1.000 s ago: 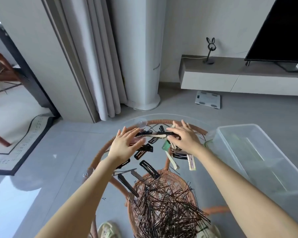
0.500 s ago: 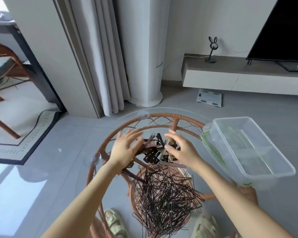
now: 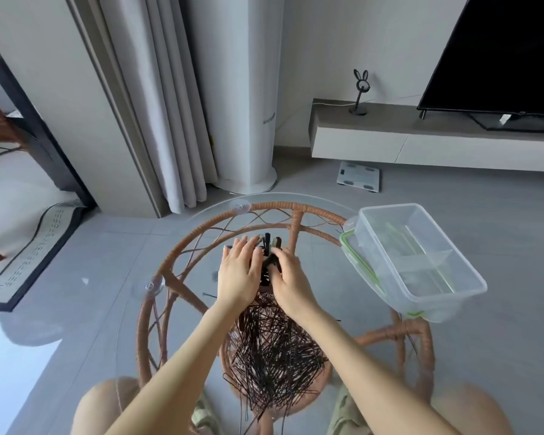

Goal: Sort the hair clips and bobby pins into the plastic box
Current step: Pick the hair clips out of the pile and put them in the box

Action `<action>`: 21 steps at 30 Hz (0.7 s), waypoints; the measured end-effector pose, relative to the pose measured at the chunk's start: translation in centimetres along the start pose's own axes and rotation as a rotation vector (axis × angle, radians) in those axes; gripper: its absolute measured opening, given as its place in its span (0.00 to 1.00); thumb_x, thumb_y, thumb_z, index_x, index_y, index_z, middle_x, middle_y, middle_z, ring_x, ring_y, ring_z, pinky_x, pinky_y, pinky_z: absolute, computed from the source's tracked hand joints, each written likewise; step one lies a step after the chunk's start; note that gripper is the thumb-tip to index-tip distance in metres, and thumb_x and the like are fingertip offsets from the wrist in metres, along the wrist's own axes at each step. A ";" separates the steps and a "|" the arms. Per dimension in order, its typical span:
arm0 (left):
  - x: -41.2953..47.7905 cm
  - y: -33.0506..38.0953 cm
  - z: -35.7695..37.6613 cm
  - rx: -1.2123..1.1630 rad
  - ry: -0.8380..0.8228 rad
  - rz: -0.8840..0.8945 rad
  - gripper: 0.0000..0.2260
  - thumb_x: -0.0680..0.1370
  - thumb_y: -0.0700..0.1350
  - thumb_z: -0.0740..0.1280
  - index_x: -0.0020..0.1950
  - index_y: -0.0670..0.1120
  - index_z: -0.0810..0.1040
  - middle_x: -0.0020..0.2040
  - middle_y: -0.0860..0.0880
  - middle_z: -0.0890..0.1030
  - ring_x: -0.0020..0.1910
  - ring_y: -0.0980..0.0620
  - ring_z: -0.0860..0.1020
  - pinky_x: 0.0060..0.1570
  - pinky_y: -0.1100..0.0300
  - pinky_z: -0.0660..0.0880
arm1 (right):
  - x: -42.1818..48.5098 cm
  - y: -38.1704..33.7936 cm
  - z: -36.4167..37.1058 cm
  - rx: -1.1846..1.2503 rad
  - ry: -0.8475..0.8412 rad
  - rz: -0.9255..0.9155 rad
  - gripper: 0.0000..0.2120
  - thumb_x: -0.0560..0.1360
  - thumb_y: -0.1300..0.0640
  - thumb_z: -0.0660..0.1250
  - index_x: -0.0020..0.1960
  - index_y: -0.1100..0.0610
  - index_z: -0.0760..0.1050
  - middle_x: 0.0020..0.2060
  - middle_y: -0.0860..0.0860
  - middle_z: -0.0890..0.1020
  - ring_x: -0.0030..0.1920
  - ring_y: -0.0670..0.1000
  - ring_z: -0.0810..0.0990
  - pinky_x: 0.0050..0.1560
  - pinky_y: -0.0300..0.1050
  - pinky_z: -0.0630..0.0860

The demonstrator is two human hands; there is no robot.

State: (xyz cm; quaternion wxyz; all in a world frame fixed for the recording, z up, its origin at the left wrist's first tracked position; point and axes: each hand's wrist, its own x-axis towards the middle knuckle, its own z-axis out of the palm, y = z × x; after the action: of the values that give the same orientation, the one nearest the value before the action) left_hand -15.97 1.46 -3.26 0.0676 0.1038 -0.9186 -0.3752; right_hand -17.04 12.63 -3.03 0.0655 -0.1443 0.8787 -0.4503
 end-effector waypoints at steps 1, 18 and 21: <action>0.0 0.2 -0.2 -0.037 0.001 -0.017 0.20 0.82 0.50 0.50 0.73 0.47 0.64 0.75 0.47 0.62 0.77 0.50 0.54 0.76 0.51 0.49 | -0.1 -0.3 -0.2 0.020 -0.032 0.002 0.19 0.80 0.59 0.55 0.70 0.57 0.63 0.69 0.55 0.68 0.70 0.52 0.65 0.70 0.45 0.62; 0.9 -1.9 -5.0 0.152 -0.090 -0.114 0.22 0.74 0.56 0.66 0.65 0.49 0.74 0.62 0.45 0.78 0.60 0.46 0.76 0.59 0.52 0.74 | -1.1 2.6 -13.3 -0.764 0.284 0.145 0.08 0.69 0.70 0.60 0.45 0.63 0.74 0.41 0.61 0.81 0.44 0.62 0.76 0.36 0.44 0.64; 1.2 -1.0 -4.8 0.204 -0.176 -0.077 0.24 0.71 0.57 0.69 0.65 0.50 0.74 0.62 0.44 0.77 0.56 0.46 0.78 0.55 0.53 0.76 | -1.2 2.2 -13.2 -0.765 0.238 0.117 0.07 0.69 0.68 0.61 0.45 0.60 0.73 0.42 0.58 0.81 0.44 0.61 0.77 0.36 0.44 0.66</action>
State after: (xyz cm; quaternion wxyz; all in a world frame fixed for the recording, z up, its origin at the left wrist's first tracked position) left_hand -16.02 -2.78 -0.47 -0.0388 0.1118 -0.9498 -0.2896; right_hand -19.57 24.43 2.93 -0.0697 -0.0546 0.9910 -0.1001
